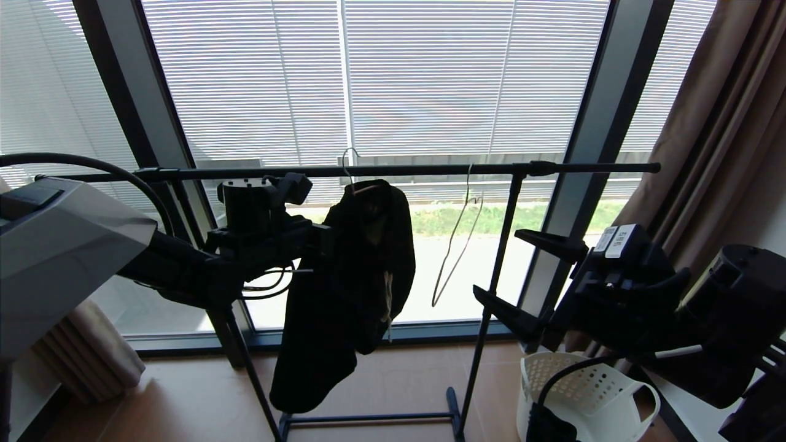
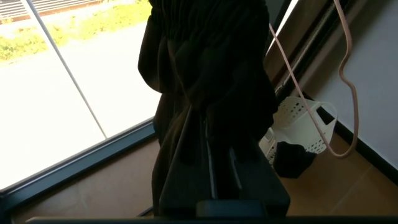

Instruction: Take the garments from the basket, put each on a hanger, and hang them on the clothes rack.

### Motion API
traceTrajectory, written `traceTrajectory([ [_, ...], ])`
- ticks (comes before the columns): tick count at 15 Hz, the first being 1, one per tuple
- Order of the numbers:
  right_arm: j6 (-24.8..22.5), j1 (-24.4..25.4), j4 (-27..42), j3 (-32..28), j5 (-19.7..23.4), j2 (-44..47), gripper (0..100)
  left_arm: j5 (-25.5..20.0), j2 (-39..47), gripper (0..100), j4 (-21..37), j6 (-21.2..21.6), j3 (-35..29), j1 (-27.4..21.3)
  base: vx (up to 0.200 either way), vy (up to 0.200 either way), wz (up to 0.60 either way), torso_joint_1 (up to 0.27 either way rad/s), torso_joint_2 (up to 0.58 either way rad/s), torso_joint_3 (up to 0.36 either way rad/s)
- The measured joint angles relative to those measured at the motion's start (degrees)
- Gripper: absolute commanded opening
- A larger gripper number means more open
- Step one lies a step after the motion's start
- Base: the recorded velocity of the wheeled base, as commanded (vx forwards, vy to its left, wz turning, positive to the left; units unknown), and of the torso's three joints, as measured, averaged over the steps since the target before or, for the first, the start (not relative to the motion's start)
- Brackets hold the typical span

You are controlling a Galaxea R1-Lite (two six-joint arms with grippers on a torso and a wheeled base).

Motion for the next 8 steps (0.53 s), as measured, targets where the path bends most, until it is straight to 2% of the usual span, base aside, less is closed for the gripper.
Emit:
traceTrajectory([
  [8,0.0,0.0,0.0,0.1,0.0,0.4,100,0.0,5.2,0,0.0,0.0,-4.5,-0.1,0.0,0.0,0.0,0.0,0.0,0.0],
])
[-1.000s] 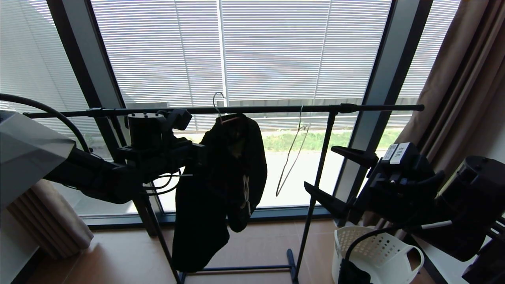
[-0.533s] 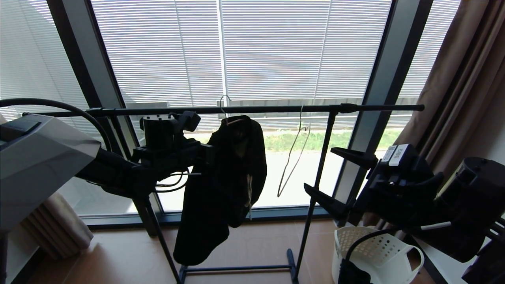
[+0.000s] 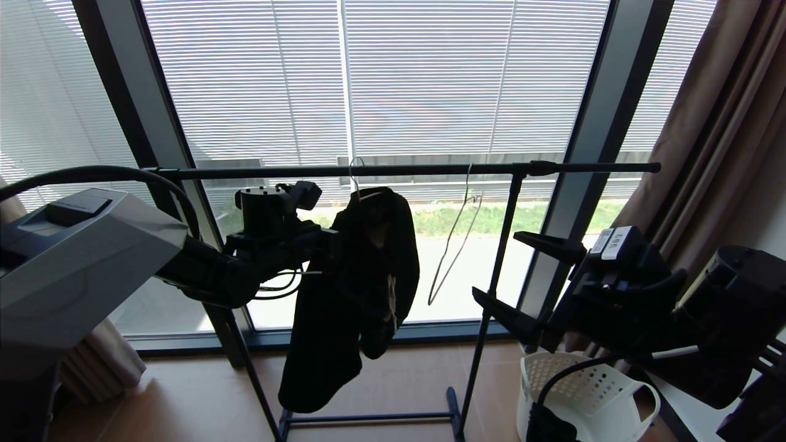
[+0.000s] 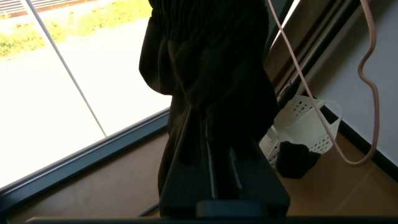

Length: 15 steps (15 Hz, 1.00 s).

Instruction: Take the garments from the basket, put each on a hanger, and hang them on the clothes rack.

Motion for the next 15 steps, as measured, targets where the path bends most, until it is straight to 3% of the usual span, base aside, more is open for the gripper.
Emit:
traceTrajectory([
  [6,-0.1,0.0,-0.1,0.0,0.0,0.7,100,0.0,1.0,0,-0.1,0.0,-0.3,-0.3,0.0,0.0,0.0,0.0,0.0,0.0],
  [7,-0.1,0.0,-0.1,0.0,0.0,0.7,100,0.0,1.0,100,-0.2,0.0,-0.2,-0.5,0.0,0.0,0.0,0.0,0.0,0.0],
  [12,-0.1,0.0,-0.1,0.1,0.0,1.0,100,0.0,-0.5,100,-0.1,-0.6,1.0,-0.7,0.0,0.0,0.0,0.0,0.0,0.0],
  [15,-0.1,0.1,-0.1,0.2,0.0,1.1,100,-0.1,-6.0,100,0.0,-0.5,8.0,-0.8,0.0,0.0,0.0,0.0,0.0,0.0],
])
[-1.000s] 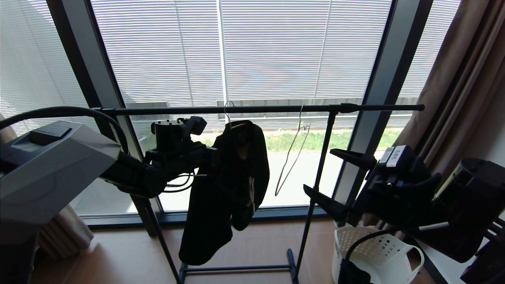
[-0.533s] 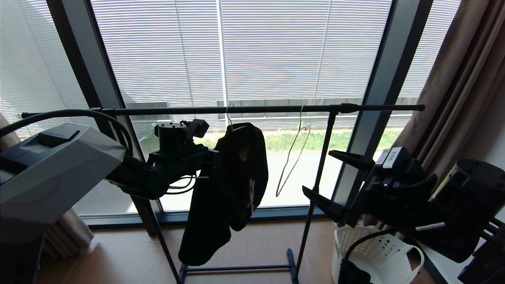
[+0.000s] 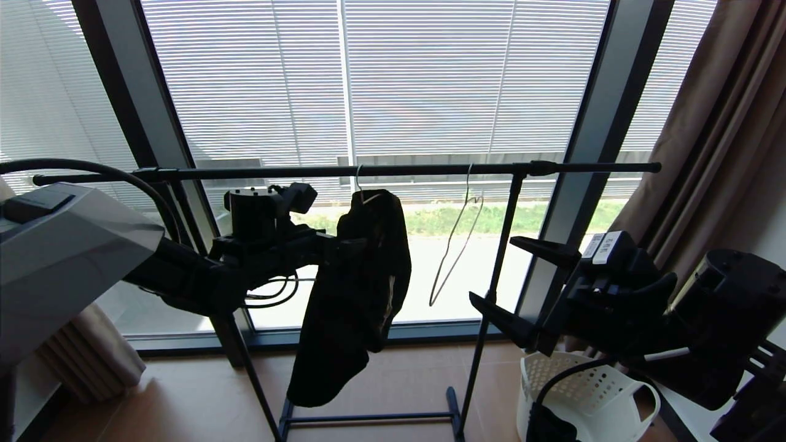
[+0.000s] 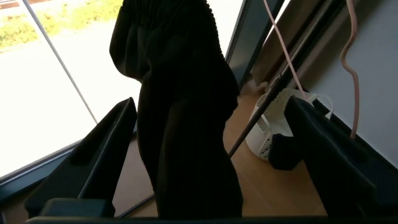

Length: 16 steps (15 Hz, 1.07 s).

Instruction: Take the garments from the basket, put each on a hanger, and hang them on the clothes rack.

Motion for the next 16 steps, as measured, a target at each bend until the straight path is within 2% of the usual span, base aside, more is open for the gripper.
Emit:
traceTrajectory([
  [5,0.0,0.0,-0.1,0.1,0.0,-0.4,100,-0.1,-17.4,100,-0.1,0.2,19.0,0.0,0.0,0.0,0.0,0.0,0.0,0.0],
  [10,0.0,-0.1,-0.2,0.4,-0.2,-1.0,100,-0.1,-35.2,100,-0.1,0.7,35.3,0.0,0.0,0.0,0.0,0.0,0.0,0.0],
  [13,0.0,-0.2,-0.1,2.5,-2.1,-3.6,100,-0.1,-44.3,100,-0.1,1.4,43.6,-0.7,0.0,0.0,0.0,0.0,0.0,0.0],
  [16,0.0,-0.2,0.1,6.9,-4.5,-8.1,100,0.0,-52.9,100,0.0,1.5,48.9,-2.7,0.0,0.0,0.0,0.0,0.0,0.0],
])
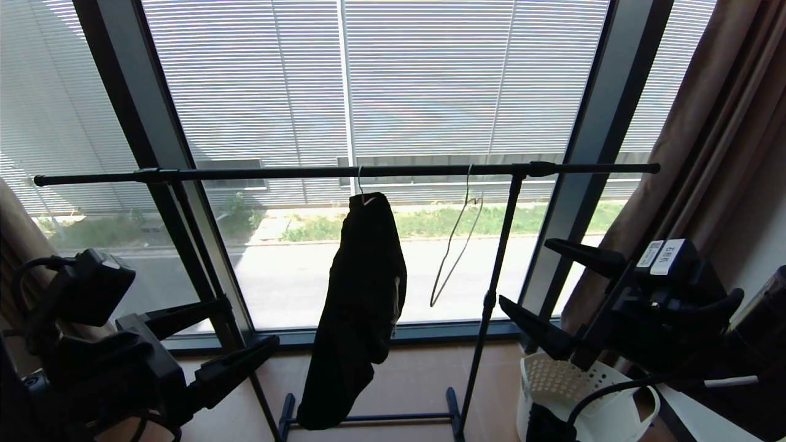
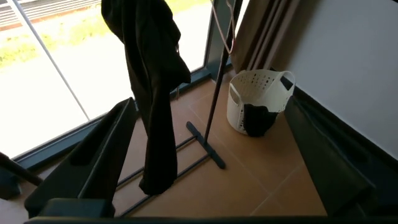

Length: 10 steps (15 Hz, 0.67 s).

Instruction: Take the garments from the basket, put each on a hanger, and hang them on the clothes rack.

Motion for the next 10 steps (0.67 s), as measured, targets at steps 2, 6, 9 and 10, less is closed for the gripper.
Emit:
traceTrajectory([
  [2,-0.2,0.1,0.5,3.9,-3.2,-3.9,100,1.0,-6.7,100,1.5,0.1,3.1,-0.4,0.0,0.0,0.0,0.0,0.0,0.0],
  [6,-0.2,0.1,10.3,7.7,-7.3,-13.3,100,5.2,-20.3,100,13.6,0.1,8.4,-0.5,0.0,0.0,0.0,0.0,0.0,0.0],
  [9,-0.2,0.1,22.2,11.0,-8.2,-22.4,100,5.7,-30.0,100,25.1,0.0,11.1,-0.5,0.0,0.0,0.0,0.0,0.0,0.0],
  [10,-0.1,0.1,26.9,12.1,-8.3,-25.5,100,5.8,-32.9,100,28.6,0.0,11.8,-0.4,0.0,0.0,0.0,0.0,0.0,0.0],
])
